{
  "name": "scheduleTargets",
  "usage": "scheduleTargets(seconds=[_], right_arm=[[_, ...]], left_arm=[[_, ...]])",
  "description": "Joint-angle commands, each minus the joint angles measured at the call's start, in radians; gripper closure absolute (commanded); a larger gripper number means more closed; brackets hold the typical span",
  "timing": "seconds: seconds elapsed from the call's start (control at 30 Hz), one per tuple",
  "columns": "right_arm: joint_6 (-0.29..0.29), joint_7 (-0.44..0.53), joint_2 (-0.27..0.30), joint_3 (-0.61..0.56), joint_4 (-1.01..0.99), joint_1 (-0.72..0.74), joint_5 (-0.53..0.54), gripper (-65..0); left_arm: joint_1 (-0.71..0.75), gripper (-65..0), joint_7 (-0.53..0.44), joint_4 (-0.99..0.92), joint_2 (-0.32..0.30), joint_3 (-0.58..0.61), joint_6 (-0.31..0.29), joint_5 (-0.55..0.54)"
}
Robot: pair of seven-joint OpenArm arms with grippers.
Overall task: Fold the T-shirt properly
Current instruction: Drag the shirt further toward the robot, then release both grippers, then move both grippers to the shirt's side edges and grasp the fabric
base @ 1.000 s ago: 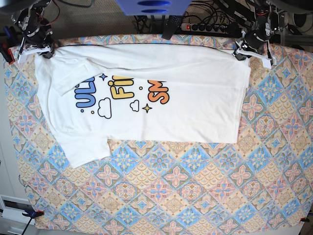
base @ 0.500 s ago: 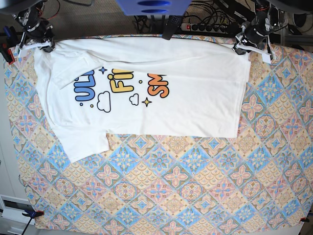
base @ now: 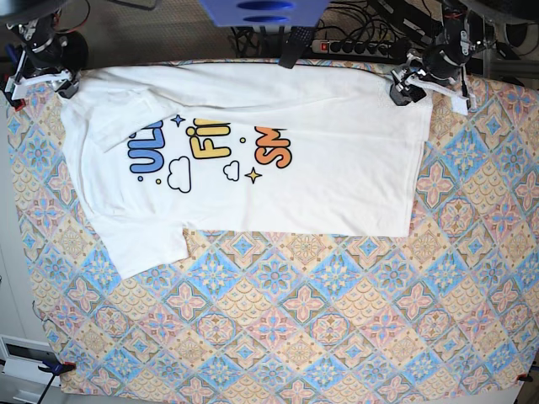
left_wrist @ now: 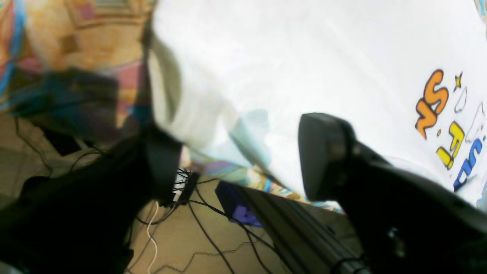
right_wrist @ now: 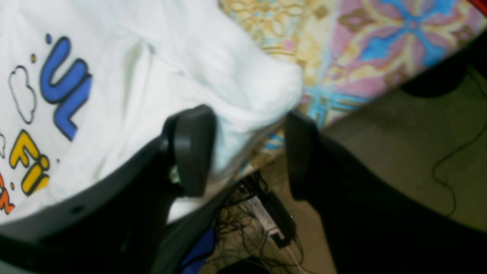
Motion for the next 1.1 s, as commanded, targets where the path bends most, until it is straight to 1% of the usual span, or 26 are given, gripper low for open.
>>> scheduleTargets(seconds=[0.0, 0.17, 0.27, 0.37, 0.5, 0.57, 0.63, 0.7, 0.8, 0.93, 1.07], right_arm=[[0.004, 0.021, 0.018, 0.029, 0.018, -0.008, 0.009, -30.3], [0.004, 0.021, 0.018, 0.078, 0.019, -0.008, 0.009, -30.3], [0.003, 0.021, 0.018, 0.108, 0.019, -0.003, 0.009, -30.3], [0.003, 0.021, 0.023, 0.115, 0.019, 0.000, 0.009, -30.3], [0.003, 0.021, 0.024, 0.118, 0.022, 0.000, 0.007, -30.3], [0.003, 0.021, 0.027, 0.112, 0.044, 0.014, 0.007, -30.3], [0.003, 0.021, 0.031, 0.111, 0.079, 0.037, 0.007, -30.3], [0.003, 0.021, 0.034, 0.080, 0.111, 0.062, 0.007, -30.3], [0.003, 0.021, 0.070, 0.014, 0.140, 0.092, 0.007, -30.3], [0.003, 0.021, 0.097, -0.067, 0.140, 0.147, 0.007, -30.3], [0.003, 0.021, 0.115, -0.129, 0.136, 0.200, 0.007, -30.2]], left_arm=[[0.005, -47.4, -0.012, 0.029, -0.013, -0.035, -0.003, -0.006], [-0.004, -47.4, -0.012, 0.075, -0.016, -0.096, -0.003, 0.000], [-0.064, -47.4, -0.011, 0.080, -0.048, -0.099, -0.003, 0.001], [-0.116, -47.4, -0.011, 0.058, -0.056, -0.101, -0.003, 0.001], [-0.239, -47.4, -0.009, -0.012, -0.057, -0.101, -0.001, 0.024], [-0.302, -47.5, 0.018, -0.046, -0.057, -0.101, -0.001, 0.052], [-0.378, -47.5, 0.066, -0.095, -0.056, -0.098, -0.004, 0.089], [-0.454, -47.5, 0.095, -0.156, -0.054, -0.098, -0.004, 0.115], [-0.553, -47.5, 0.107, -0.241, -0.054, -0.089, -0.006, 0.152], [-0.673, -47.5, 0.100, -0.339, -0.057, 0.003, -0.006, 0.210], [-0.751, -47.5, 0.098, -0.408, -0.053, 0.076, -0.006, 0.256]])
